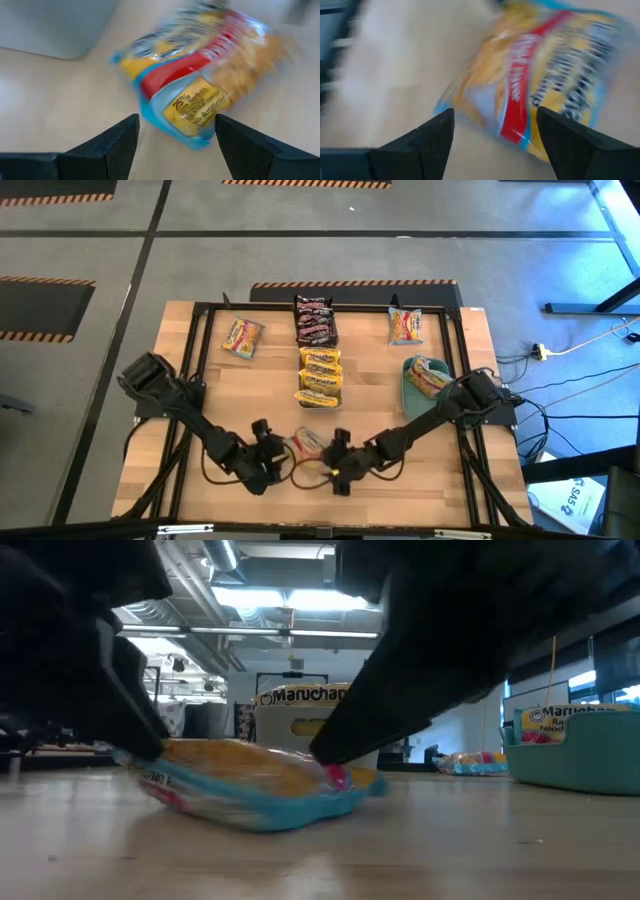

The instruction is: Sort Maruchan noodles

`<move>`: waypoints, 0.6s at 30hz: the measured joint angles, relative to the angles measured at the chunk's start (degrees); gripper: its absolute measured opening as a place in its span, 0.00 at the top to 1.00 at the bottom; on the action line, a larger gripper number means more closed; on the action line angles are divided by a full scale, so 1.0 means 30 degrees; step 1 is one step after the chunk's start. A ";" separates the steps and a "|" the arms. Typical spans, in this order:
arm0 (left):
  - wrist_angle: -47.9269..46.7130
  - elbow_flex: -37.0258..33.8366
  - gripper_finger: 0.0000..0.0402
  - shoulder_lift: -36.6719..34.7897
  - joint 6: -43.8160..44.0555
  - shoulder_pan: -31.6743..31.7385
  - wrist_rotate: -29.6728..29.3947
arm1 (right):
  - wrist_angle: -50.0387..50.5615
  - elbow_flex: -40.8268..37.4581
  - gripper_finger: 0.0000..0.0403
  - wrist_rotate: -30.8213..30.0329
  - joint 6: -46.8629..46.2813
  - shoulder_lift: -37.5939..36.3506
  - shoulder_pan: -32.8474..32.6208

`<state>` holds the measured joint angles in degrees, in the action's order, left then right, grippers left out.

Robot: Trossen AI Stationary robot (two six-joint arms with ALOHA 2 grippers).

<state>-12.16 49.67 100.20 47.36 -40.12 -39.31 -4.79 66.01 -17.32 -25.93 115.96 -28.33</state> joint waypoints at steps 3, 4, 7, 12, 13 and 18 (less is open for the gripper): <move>-0.0335 0.0000 0.37 -0.0293 0.0208 0.0075 -0.1583 | -0.0653 0.0186 0.33 0.1445 0.0506 0.0023 -0.0143; -0.0287 0.0009 0.37 -0.0328 0.0240 0.0157 -0.1951 | -0.1066 0.0206 0.33 0.1647 0.0909 0.0037 -0.0150; -0.0788 -0.0007 0.37 -0.0463 0.0674 0.0288 -0.2088 | -0.1439 0.0220 0.33 0.1657 0.1283 -0.0268 -0.0178; -0.0703 -0.0007 0.37 -0.1325 0.0630 -0.0589 -0.1428 | 0.0200 0.0149 0.33 0.1069 0.0740 -0.2416 -0.0346; -0.0248 0.0015 0.37 -0.1380 0.0461 -0.0805 -0.1425 | 0.0216 0.0031 0.33 0.0637 0.0662 -0.2719 -0.0339; 0.0179 0.0007 0.37 -0.1256 0.0179 -0.1731 -0.1535 | -0.1187 -0.1882 0.33 0.1265 0.0006 -0.3366 0.0184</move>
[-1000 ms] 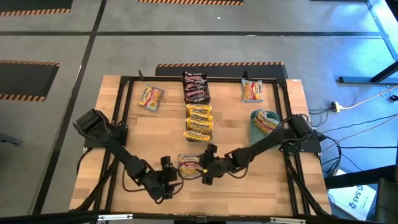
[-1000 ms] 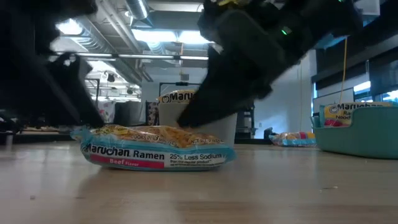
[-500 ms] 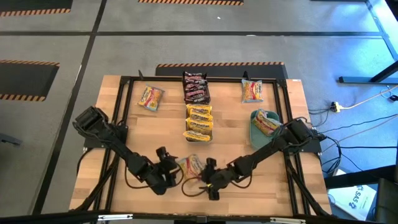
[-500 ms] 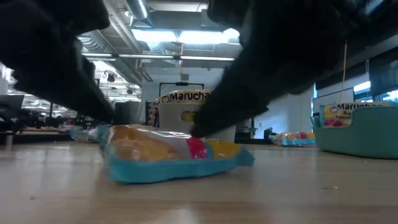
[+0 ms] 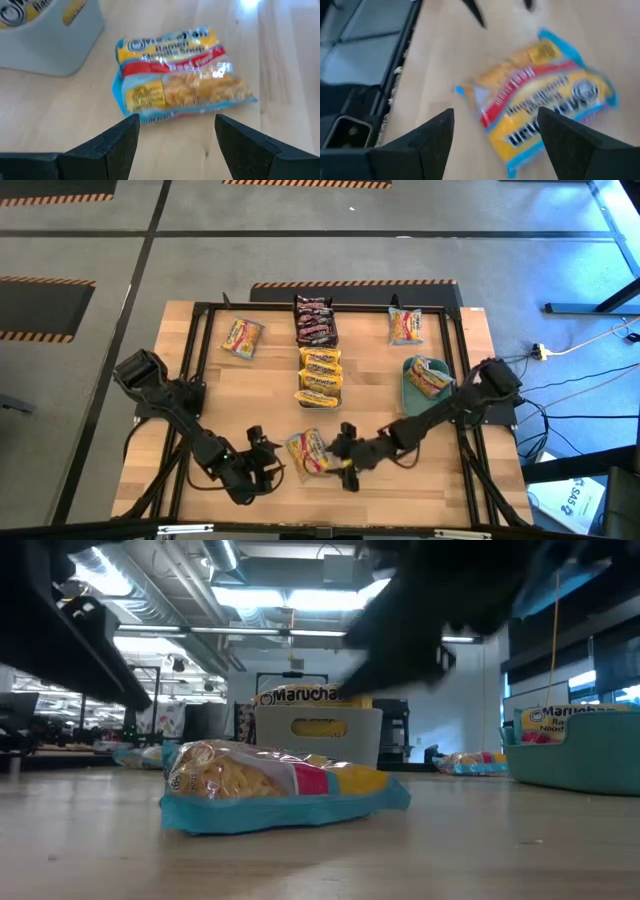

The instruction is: Sort Maruchan noodles

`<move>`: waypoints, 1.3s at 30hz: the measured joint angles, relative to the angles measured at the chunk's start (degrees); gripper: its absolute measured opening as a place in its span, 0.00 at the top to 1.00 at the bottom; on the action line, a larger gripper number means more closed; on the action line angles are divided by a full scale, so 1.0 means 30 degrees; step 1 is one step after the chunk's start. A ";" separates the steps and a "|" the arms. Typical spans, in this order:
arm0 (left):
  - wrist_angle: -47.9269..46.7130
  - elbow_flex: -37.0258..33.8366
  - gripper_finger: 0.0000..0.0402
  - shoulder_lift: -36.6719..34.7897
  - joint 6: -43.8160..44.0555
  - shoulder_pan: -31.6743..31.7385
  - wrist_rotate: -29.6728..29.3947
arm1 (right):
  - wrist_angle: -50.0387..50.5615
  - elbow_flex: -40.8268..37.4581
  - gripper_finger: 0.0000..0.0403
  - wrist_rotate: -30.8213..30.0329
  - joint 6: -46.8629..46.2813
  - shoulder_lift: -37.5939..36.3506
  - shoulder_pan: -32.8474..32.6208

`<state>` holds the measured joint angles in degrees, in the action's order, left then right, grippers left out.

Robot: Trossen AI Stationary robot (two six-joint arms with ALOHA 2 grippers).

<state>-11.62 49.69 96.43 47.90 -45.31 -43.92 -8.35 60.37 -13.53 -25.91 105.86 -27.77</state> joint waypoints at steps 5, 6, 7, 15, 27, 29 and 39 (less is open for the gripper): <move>0.0559 0.0000 0.37 0.0836 -0.0149 0.0013 -0.0056 | -0.4069 -0.2904 0.33 0.2211 -0.3589 0.0000 0.1776; 0.0770 0.0000 0.37 0.1042 -0.0165 0.0075 -0.0078 | -0.4770 -0.3443 0.33 0.2597 -0.4441 0.0000 0.2064; 0.1066 0.0000 0.37 0.1254 -0.0248 0.0156 0.0009 | -0.5324 -0.3907 0.33 0.3017 -0.5232 0.0000 0.2299; 0.2787 0.0000 0.37 0.2130 -0.1625 0.1013 0.0563 | -0.6198 -0.4216 0.29 0.4546 -0.7832 0.1153 0.2530; 0.2774 0.0000 0.37 0.2130 -0.1676 0.1316 0.0674 | -0.6277 -0.2730 0.11 0.4389 -0.9281 0.2644 0.2887; 0.2769 0.0000 0.37 0.2130 -0.1872 0.1308 0.0506 | -0.6143 -0.2543 0.11 0.4329 -0.9289 0.2679 0.2894; 0.2931 -0.0495 0.37 0.2124 -0.2092 0.1214 0.1239 | -0.6516 -0.1547 0.15 0.3730 -0.9222 0.3936 0.2894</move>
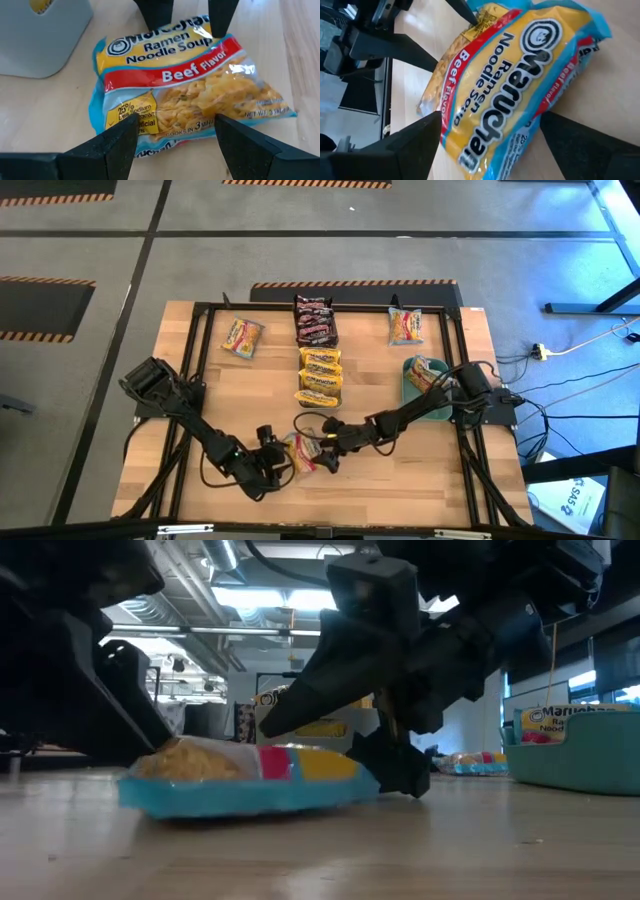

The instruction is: Sort Maruchan noodles

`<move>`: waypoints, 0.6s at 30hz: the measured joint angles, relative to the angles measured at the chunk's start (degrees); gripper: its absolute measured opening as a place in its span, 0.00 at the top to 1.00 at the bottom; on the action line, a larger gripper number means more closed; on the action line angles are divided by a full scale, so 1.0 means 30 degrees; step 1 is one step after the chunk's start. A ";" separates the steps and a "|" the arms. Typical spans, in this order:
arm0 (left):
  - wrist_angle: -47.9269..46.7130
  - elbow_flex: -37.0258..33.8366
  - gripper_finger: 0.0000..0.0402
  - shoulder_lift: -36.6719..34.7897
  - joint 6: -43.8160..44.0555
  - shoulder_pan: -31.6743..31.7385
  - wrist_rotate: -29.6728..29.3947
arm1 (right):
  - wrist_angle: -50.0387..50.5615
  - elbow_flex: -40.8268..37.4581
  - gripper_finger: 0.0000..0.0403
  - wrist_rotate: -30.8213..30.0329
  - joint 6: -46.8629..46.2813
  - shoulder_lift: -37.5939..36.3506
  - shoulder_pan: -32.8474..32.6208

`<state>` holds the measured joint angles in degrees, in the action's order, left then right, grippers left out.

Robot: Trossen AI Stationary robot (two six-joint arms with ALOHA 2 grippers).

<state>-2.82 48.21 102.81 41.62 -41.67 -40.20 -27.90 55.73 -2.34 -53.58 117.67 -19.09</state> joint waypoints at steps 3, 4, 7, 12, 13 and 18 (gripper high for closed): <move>0.0093 -0.0312 0.37 -0.0008 -0.0005 -0.0193 0.0255 | 0.0105 0.0191 0.16 0.0003 0.0300 0.0056 0.0007; 0.0085 -0.0376 0.37 -0.0008 -0.0002 -0.0290 0.0096 | 0.0138 0.0236 0.16 0.0019 0.0446 0.0070 0.0007; 0.0064 -0.0415 0.36 -0.0008 0.0001 -0.0441 -0.0181 | 0.0181 0.0291 0.16 0.0087 0.0582 0.0081 0.0015; 0.0319 -0.0415 0.36 -0.0008 -0.0072 -0.0412 -0.0113 | -0.0004 0.0286 0.16 0.0008 0.0589 0.0098 0.0015; 0.0429 -0.0415 0.36 -0.0008 -0.0072 -0.0384 -0.0201 | -0.0213 0.0267 0.16 -0.0011 0.0592 0.0120 0.0015; 0.1106 -0.0437 0.36 0.0006 -0.0518 -0.0050 -0.0174 | -0.0574 0.0254 0.16 -0.0003 0.0603 0.0152 0.0015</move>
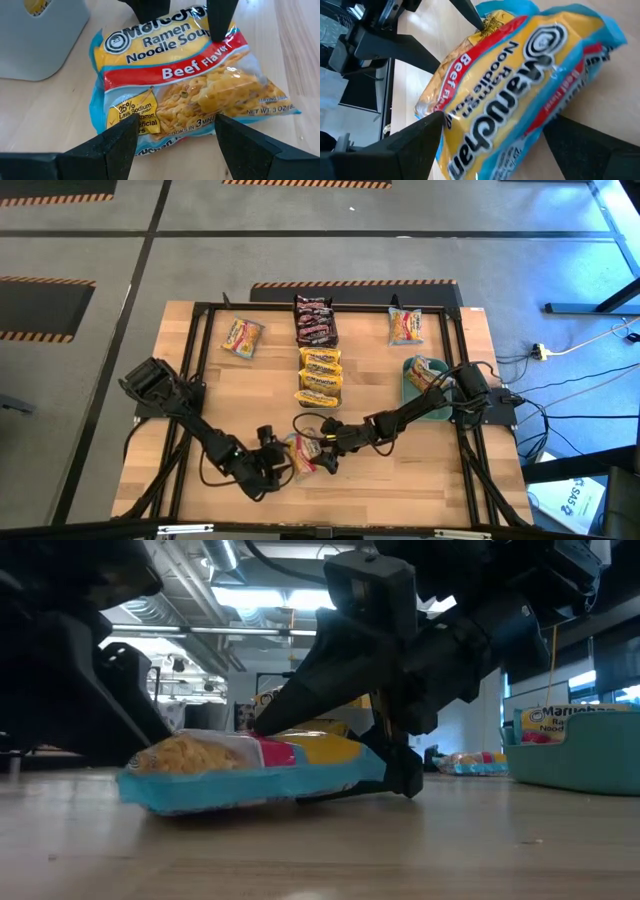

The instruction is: Sort Maruchan noodles

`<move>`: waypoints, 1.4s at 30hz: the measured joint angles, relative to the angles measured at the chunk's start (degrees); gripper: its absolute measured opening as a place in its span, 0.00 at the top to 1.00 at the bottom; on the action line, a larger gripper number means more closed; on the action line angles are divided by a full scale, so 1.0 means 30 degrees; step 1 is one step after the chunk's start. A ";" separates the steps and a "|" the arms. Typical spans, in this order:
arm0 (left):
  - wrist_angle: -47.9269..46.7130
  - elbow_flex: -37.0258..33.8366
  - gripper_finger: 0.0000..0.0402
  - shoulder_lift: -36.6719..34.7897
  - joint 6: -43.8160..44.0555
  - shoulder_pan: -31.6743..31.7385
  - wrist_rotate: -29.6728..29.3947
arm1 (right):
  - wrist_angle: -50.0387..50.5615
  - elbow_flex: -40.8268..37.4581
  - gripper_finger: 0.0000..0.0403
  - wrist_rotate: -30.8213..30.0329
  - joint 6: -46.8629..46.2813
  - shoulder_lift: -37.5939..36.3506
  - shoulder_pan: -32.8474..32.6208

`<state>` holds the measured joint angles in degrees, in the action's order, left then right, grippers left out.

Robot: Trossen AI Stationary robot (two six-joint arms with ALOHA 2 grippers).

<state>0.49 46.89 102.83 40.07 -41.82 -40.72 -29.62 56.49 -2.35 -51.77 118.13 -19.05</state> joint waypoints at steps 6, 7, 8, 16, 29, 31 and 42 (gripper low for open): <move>0.0320 -0.0007 0.36 0.0007 -0.0402 0.0409 0.0128 | -0.0209 -0.0012 0.16 -0.0197 -0.0007 0.0000 -0.0003; 0.0320 -0.0007 0.36 0.0007 -0.0417 0.0443 0.0128 | -0.0377 -0.0026 0.16 -0.0204 0.0001 0.0004 0.0000; 0.0320 -0.0007 0.36 0.0007 -0.0417 0.0461 0.0121 | -0.0548 -0.0036 0.16 -0.0200 0.0101 0.0011 0.0000; 0.0335 -0.0007 0.36 0.0017 -0.0590 0.0480 -0.0016 | -0.1142 -0.0040 0.16 -0.0283 0.0342 0.0015 0.0000; 0.2153 -0.0029 0.36 0.0036 -0.2541 0.0918 -0.0129 | -0.1757 -0.0001 0.22 -0.0871 0.0573 0.0106 -0.0007; 0.2174 -0.0029 0.36 0.0036 -0.2541 0.1021 -0.0028 | -0.1672 0.0000 0.29 -0.0950 0.0678 0.0129 -0.0007; 0.2222 0.0015 0.36 -0.0022 -0.2570 0.1026 -0.0119 | -0.1876 0.0015 0.62 -0.1365 0.0692 0.0379 0.0000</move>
<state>7.16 46.94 102.76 32.36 -38.74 -41.08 -35.25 56.53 -6.45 -49.69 119.26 -19.05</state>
